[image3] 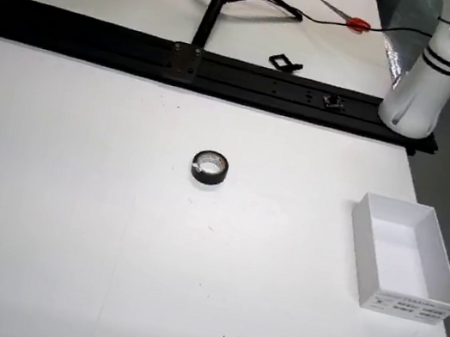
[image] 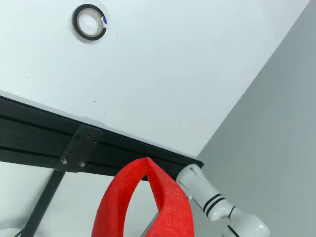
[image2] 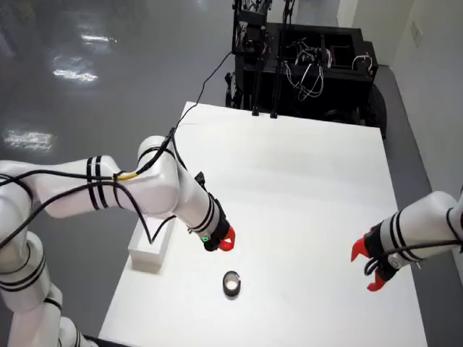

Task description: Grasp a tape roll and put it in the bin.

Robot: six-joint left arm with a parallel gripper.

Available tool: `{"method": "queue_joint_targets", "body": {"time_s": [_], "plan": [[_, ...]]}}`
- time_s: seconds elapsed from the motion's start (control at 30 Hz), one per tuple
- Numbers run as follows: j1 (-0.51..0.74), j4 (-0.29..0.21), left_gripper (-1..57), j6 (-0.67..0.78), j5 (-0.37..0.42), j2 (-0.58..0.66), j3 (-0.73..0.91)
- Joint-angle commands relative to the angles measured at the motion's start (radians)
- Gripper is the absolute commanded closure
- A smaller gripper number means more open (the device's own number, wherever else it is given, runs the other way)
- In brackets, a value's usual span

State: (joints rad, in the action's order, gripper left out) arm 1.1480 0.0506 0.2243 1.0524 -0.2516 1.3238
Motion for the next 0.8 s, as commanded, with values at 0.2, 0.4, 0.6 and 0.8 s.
{"method": "queue_joint_targets", "body": {"time_s": [0.2,0.4,0.6,0.8], "plan": [[-0.002,0.000,56.9,0.017,-0.026,-0.044,0.023],[-0.002,0.000,56.9,0.018,-0.029,-0.044,0.023],[-0.037,0.000,56.9,0.076,-0.083,-0.080,0.038],[-0.071,0.000,48.6,0.122,-0.137,-0.186,0.052]]}}
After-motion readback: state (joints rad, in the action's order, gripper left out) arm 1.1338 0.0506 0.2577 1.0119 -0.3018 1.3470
